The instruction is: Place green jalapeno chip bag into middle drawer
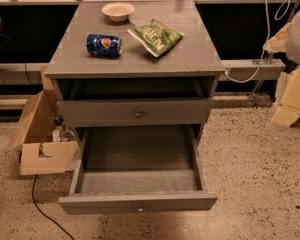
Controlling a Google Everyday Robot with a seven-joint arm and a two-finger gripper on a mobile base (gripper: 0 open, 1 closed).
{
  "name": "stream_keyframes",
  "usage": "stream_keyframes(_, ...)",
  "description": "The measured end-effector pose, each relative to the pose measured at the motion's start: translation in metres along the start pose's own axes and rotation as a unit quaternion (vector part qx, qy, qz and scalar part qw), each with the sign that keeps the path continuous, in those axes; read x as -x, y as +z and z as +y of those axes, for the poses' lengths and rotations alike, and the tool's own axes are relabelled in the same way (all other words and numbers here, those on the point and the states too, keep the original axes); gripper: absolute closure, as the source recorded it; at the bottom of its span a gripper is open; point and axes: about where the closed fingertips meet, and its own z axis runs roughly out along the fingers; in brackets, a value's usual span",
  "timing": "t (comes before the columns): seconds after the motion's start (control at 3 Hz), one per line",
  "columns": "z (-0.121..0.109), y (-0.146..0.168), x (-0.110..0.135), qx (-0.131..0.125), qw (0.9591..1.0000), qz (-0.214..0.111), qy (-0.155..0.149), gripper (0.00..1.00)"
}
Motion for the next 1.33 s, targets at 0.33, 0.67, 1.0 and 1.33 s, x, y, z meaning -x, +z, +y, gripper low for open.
stream_keyframes(0.33, 0.000, 0.000, 0.000, 0.000, 1.0000, 0.000, 0.000, 0.00)
stream_keyframes(0.67, -0.029, 0.008, 0.020, -0.033, 0.9987, -0.029, -0.026, 0.00)
stream_keyframes(1.0, -0.077, 0.022, 0.052, -0.078, 0.9926, -0.068, -0.065, 0.00)
stream_keyframes(1.33, -0.121, 0.041, 0.084, -0.110, 0.9847, -0.099, -0.092, 0.00)
